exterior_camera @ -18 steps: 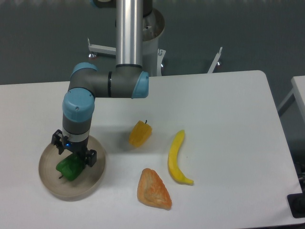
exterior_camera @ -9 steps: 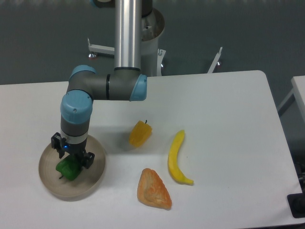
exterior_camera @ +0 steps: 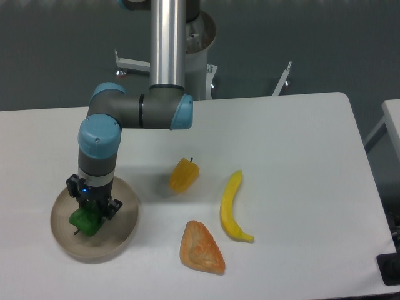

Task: Pick up the green pepper from the plate
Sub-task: 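Lift the green pepper off the plate and carry it toward the banana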

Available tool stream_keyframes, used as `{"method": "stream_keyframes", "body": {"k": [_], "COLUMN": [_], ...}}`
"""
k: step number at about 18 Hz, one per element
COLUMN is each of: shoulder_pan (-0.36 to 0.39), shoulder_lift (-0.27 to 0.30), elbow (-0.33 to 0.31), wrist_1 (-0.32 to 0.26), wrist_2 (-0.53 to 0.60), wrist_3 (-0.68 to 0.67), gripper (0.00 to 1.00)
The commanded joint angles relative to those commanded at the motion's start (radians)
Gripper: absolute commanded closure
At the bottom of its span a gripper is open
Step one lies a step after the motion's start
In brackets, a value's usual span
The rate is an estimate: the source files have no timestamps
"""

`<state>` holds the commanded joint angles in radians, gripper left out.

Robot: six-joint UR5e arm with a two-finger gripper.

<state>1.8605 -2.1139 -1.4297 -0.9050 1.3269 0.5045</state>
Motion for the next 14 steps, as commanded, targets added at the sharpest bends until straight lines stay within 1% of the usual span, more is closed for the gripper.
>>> {"method": "stream_keyframes", "body": {"k": [3, 5, 7, 10, 12, 14], "shoulder_pan": [0.081, 0.136, 0.19, 0.275, 0.307, 0.334], "shoulder_lift": [0.028, 0.048, 0.055, 0.084, 0.091, 0.106], "elbow": [0.002, 0.0, -0.002, 0.002, 0.006, 0.008], "wrist_1": [-0.009, -0.012, -0.017, -0.08, -0.095, -0.121], "wrist_2": [0.008, 0.032, 0.061, 0.066, 0.066, 0.074], "wrist_3": [0.086, 0.165, 0.25, 0.368, 0.442, 0.473], "gripper": [0.67, 0.67, 0.67, 0.67, 0.67, 0.67]}}
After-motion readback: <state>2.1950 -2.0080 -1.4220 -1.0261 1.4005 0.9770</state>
